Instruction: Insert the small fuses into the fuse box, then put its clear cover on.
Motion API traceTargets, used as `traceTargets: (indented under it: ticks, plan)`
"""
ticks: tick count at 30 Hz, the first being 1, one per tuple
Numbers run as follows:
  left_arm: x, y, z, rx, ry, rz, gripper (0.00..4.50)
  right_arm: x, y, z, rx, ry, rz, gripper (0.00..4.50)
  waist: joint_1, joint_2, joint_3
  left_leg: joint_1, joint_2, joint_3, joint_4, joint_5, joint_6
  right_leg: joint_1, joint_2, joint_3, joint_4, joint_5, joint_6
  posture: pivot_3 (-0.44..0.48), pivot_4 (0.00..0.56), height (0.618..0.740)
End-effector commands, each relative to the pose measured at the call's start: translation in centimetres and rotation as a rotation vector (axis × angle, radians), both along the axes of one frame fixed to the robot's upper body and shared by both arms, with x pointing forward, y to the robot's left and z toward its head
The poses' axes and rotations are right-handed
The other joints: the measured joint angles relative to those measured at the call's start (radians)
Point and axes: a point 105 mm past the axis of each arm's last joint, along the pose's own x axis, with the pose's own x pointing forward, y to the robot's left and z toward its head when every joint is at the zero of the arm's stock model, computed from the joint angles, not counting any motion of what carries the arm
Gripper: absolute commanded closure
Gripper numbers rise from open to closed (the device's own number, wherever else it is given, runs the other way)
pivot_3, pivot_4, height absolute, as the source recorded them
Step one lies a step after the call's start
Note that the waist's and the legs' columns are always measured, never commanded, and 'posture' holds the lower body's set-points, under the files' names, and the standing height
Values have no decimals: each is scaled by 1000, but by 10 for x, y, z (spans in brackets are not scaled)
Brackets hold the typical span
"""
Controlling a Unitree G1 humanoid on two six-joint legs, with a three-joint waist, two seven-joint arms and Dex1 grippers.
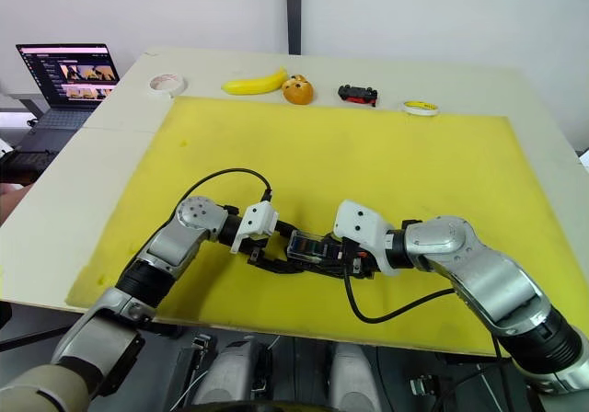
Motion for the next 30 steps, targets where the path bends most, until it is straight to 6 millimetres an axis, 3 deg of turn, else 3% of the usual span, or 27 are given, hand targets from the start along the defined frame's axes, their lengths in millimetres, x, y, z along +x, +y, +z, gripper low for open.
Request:
traceTargets:
  ticks: [1, 2, 7, 20, 27, 30]
  plan:
    - [-5, -4, -3, 7, 9, -18, 1936, -2, -3, -10, -11, 58, -22, 2776, 0, 0, 0, 0, 0, 0, 0, 0, 0, 0, 0, 0, 0, 0, 0, 0, 150, 737]
    - [-5, -3, -3, 7, 8, -18, 1936, -3, -3, -9, -9, 52, -17, 2776, 0, 0, 0, 0, 0, 0, 0, 0, 0, 0, 0, 0, 0, 0, 0, 0, 150, 737]
    - [-6, -4, -4, 8, 8, -23, 1936, 0, 2, 0, 25, 23, -11, 438, 0, 0, 0, 0, 0, 0, 0, 0, 0, 0, 0, 0, 0, 0, 0, 0, 150, 737]
    - [-7, -3, -5, 11, 10, -22, 1936, 1, 9, 28, 109, -25, 4, 438, 0, 0, 0, 0, 0, 0, 0, 0, 0, 0, 0, 0, 0, 0, 0, 0, 150, 737]
    - [-6, -2, -5, 11, 13, -16, 1936, -1, 9, 70, 275, -92, 7, 438, 0, 0, 0, 0, 1, 0, 0, 0, 0, 0, 0, 0, 0, 0, 0, 0, 150, 737]
    - [-6, -2, -6, 13, 15, -17, 1936, -3, 10, 69, 318, -111, 20, 1300, 1, 0, 0, 0, 1, 0, 0, 0, 0, 0, 0, 0, 0, 0, 0, 0, 150, 737]
